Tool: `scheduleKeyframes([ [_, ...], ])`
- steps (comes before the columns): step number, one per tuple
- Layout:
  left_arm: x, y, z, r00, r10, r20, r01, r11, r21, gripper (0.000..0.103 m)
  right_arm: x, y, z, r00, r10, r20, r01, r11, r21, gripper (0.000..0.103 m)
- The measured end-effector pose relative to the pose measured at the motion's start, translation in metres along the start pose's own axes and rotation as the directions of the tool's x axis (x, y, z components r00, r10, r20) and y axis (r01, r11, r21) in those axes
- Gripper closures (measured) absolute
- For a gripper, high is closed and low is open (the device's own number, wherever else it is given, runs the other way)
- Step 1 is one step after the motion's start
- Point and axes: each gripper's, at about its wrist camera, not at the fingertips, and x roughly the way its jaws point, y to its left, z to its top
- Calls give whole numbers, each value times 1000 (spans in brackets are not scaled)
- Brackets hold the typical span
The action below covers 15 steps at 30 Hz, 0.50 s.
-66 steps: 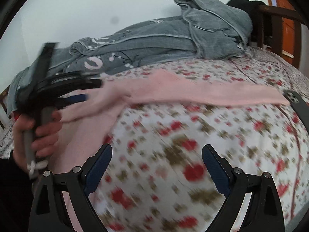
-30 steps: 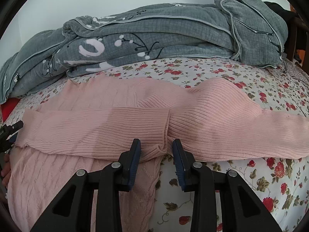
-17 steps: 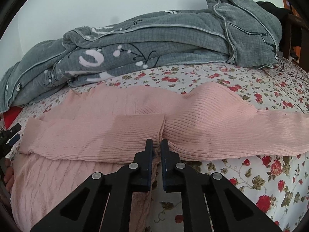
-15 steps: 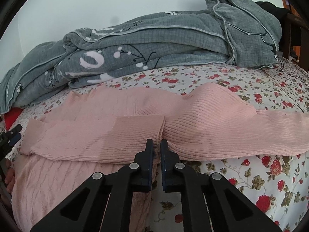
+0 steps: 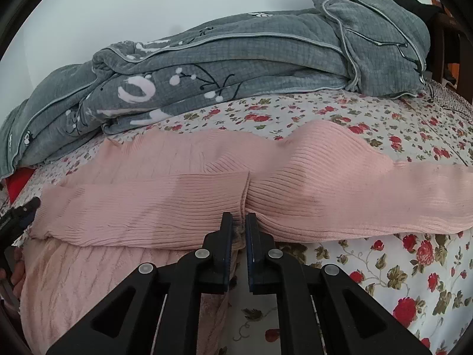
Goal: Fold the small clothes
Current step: 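Lay the sleeve across the sweater body and open the left gripper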
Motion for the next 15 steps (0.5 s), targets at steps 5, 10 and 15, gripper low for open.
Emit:
scheduleKeyframes([
  [5, 3, -8, 0, 1000, -4, -17, 4, 1000, 29, 30, 1, -1, 0, 1000, 13, -5, -13, 1000, 7, 95],
  [10, 23, -4, 1, 992, 40, -120, -40, 999, 5, 29, 2, 0, 0, 1000, 14, -10, -14, 1000, 5, 93],
  [15, 25, -2, -1, 989, 72, -128, -74, 997, -8, 28, 3, 0, 0, 1000, 20, -20, -20, 1000, 6, 88],
])
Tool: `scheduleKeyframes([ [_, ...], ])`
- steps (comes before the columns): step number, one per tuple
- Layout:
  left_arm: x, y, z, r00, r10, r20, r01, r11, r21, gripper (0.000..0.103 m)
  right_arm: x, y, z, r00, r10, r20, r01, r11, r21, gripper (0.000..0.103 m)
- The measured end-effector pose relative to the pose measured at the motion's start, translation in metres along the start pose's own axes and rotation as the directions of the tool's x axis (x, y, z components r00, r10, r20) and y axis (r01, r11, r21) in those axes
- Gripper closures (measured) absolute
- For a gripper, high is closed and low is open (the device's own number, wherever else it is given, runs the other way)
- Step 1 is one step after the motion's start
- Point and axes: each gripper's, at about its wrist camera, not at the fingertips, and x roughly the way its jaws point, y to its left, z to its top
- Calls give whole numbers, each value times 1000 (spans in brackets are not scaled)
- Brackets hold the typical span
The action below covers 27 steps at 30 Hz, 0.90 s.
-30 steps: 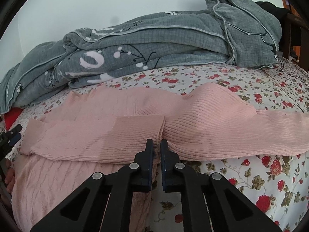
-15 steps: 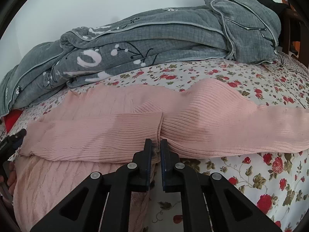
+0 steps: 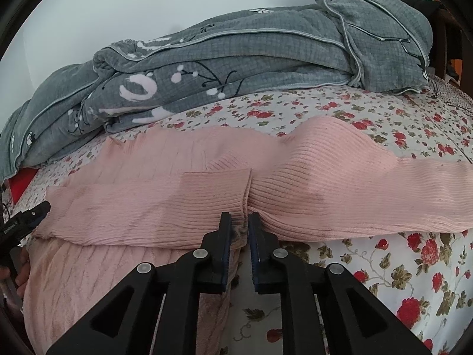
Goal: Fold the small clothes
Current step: 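Lay the sleeve across the sweater body and open the left gripper, then grasp the other sleeve cuff with the right gripper and lift it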
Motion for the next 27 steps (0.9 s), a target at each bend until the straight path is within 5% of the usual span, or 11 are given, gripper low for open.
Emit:
scheduleKeyframes([
  [4, 1, 8, 0, 998, 60, -1, -60, 997, -46, 28, -4, -3, -1, 1000, 30, -4, -30, 999, 16, 79],
  [7, 0, 13, 0, 998, 55, -1, -55, 996, -67, 29, -15, -10, -1, 998, 64, 0, -64, 997, 48, 59],
  [14, 2, 14, 1, 998, 62, -10, -63, 996, -63, 28, -81, -59, -9, 990, -68, 120, 59, 995, 75, 31],
  [20, 5, 12, 1, 997, 71, -18, -71, 996, -58, 28, -115, -136, -23, 969, -211, 130, 198, 975, 105, 31],
  [25, 8, 11, 1, 996, 87, -30, -88, 995, -42, 28, -119, -197, -32, 961, -252, 110, 231, 957, 173, 33],
  [27, 8, 11, 1, 995, 90, -33, -91, 995, -40, 28, -117, -223, -35, 969, -229, 94, 201, 950, 240, 42],
])
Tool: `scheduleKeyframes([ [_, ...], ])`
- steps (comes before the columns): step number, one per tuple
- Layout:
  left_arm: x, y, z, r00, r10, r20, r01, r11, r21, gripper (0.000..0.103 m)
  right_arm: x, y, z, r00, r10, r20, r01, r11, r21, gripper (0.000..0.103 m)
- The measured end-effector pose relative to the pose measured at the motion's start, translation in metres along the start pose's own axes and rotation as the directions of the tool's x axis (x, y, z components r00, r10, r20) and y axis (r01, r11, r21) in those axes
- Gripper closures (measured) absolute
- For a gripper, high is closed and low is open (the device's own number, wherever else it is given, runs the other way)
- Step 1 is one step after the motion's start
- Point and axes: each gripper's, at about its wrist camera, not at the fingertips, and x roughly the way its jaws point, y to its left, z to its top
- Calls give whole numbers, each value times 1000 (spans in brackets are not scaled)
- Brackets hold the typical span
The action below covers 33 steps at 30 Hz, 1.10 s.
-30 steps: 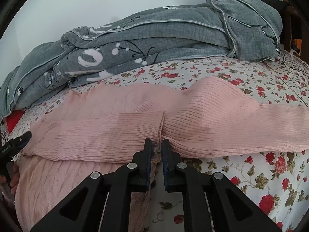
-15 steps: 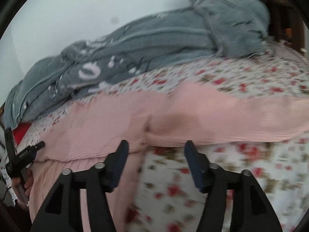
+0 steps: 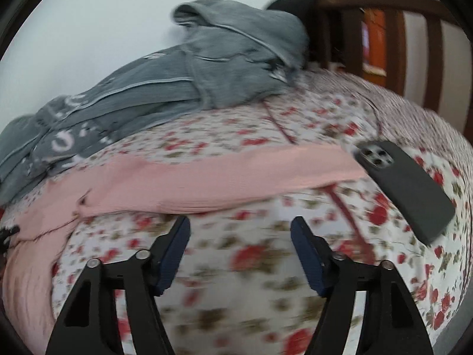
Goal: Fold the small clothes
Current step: 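Grasp the other sleeve cuff with the right gripper and lift it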
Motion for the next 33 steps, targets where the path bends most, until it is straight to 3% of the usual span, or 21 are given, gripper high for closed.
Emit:
scheduleKeyframes([
  [3, 0, 0, 0, 1000, 6, -4, -6, 1000, 4, 28, 5, -22, 5, 999, 53, 1, -53, 995, 84, 52],
  [6, 1, 0, 0, 1000, 7, -7, -7, 1000, 5, 28, 9, -23, 11, 1000, 26, 5, -26, 997, 77, 56],
  [20, 1, -1, 1, 1000, 8, -7, -8, 1000, 5, 28, 43, -49, 39, 1000, 18, -22, -13, 981, 193, 65],
  [22, 1, -1, 1, 1000, 7, -6, -7, 1000, 4, 28, 47, -49, 43, 1000, 2, -25, 3, 982, 189, 67],
  [27, 1, 0, 1, 1000, 0, -3, 0, 1000, -2, 28, 51, -42, 55, 997, -74, -23, 76, 988, 134, 94],
  [33, -1, 2, 2, 1000, -17, 7, 17, 1000, -11, 28, 28, -16, 68, 990, -122, 65, 120, 992, 28, 96],
])
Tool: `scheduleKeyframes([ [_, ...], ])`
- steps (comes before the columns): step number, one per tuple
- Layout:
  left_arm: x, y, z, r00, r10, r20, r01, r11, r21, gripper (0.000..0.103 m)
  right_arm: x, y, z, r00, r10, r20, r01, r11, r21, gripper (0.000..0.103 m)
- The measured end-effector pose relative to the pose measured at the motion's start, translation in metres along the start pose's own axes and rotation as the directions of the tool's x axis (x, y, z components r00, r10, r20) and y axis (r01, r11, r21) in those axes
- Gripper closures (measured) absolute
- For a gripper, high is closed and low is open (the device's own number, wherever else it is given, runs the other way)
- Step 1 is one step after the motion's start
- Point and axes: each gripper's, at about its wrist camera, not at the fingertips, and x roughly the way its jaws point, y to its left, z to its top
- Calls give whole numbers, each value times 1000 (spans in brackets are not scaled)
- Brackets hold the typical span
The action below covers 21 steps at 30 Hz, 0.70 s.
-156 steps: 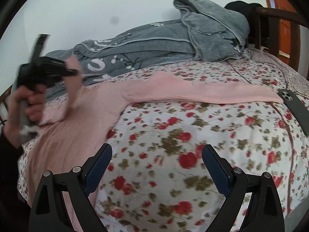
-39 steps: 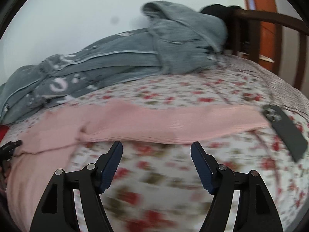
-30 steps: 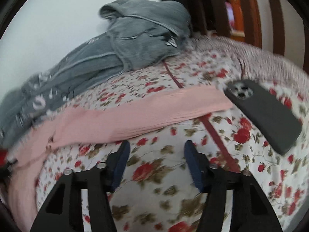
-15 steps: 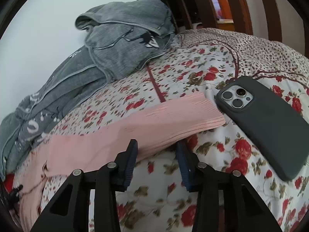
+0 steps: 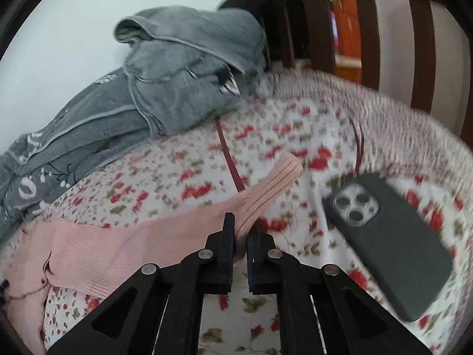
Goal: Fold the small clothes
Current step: 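Grasp the other sleeve cuff with the right gripper and lift it, then lay the sleeve across the sweater body and open the right gripper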
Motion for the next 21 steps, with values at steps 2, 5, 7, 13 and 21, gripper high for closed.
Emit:
scheduleKeyframes([
  [2, -2, 0, 0, 1000, -7, 10, 7, 1000, -3, 28, -13, 12, 8, 1000, 1, 30, 0, 1000, -21, 97],
  [5, -6, 1, -1, 1000, -10, 23, 10, 1000, -11, 28, -34, 34, 21, 997, 12, 78, -8, 999, -54, 97],
  [7, -9, 3, -1, 999, -19, 33, 19, 1000, -23, 28, -48, 53, 29, 994, 25, 104, -17, 997, -76, 97],
  [13, -33, 21, -4, 993, -26, 119, 41, 991, -125, 25, -104, 144, 47, 973, 119, 199, -85, 982, -171, 97],
  [21, -87, 80, -18, 987, 97, 129, -62, 966, -251, 22, -171, 310, 23, 913, 349, 211, -263, 899, -351, 97],
])
